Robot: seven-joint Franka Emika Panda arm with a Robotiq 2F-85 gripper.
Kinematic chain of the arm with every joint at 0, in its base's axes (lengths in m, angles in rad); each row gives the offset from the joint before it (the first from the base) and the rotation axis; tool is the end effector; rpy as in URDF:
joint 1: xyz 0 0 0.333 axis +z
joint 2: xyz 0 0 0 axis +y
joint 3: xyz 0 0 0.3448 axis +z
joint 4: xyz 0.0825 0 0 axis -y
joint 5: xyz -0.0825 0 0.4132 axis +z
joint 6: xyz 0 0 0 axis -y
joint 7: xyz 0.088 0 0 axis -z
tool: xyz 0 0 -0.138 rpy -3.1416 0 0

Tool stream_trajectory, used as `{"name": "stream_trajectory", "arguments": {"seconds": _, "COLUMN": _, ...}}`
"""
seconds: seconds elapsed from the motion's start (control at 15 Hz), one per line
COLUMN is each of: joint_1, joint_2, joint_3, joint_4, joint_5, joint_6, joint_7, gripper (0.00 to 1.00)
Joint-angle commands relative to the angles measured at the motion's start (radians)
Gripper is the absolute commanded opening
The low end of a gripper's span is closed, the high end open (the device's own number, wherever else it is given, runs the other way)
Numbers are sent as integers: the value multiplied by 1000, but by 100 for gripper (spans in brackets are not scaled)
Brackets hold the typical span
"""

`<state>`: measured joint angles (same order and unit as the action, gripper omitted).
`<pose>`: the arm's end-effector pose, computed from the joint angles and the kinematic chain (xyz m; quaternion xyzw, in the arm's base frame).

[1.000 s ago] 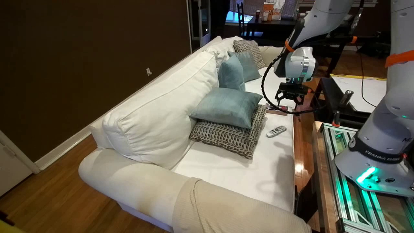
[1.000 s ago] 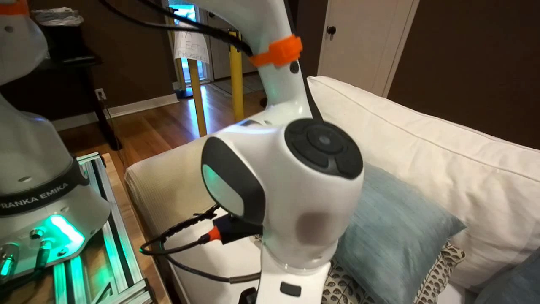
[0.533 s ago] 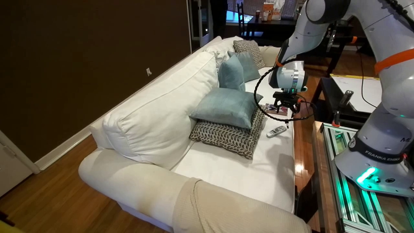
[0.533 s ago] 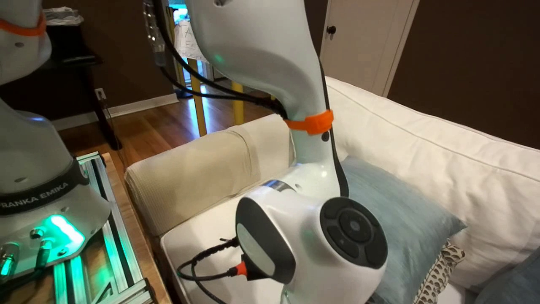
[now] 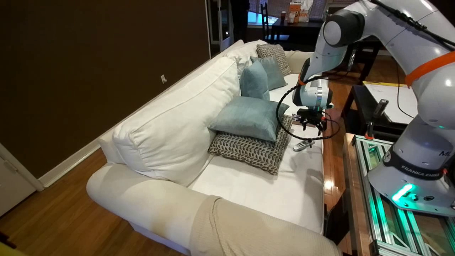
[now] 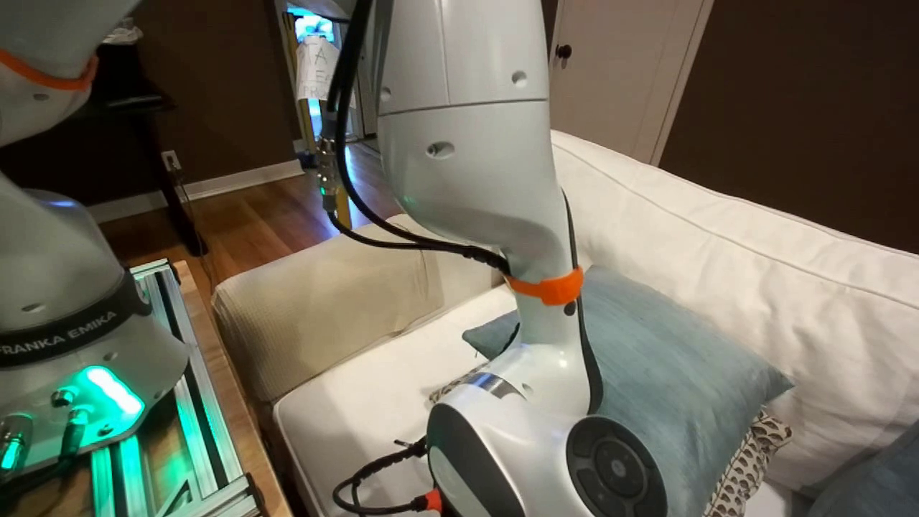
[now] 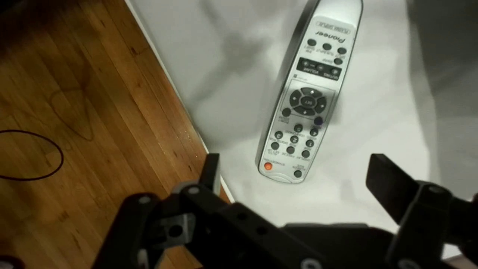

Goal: Place remote between the two vertically stacked cushions

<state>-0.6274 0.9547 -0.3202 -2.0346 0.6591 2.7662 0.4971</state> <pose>0.2749 -0.4721 -0.0544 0.5524 -0.8312 -0.0574 0.0256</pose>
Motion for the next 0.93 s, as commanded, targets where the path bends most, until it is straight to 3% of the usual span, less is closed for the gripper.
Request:
{"name": "stream_trajectory", "arguments": {"seconds": 0.0, "joint_1": -11, "joint_2": 91, "joint_3": 19, "joint_4": 88, "joint_5": 36, "joint_6": 6, "joint_7": 30, "gripper": 100}}
{"name": "stream_trajectory", "arguments": {"seconds": 0.33, "joint_1": -28, "joint_2": 162, "joint_3": 65, "joint_4": 158, "joint_5": 79, "joint_6": 24, "joint_7": 2, "gripper": 100}}
{"name": "stream_trajectory", "arguments": {"seconds": 0.87, "joint_1": -3, "joint_2": 229, "joint_3": 34, "joint_4": 213, "joint_5": 86, "joint_6": 24, "joint_7": 27, "gripper": 100}}
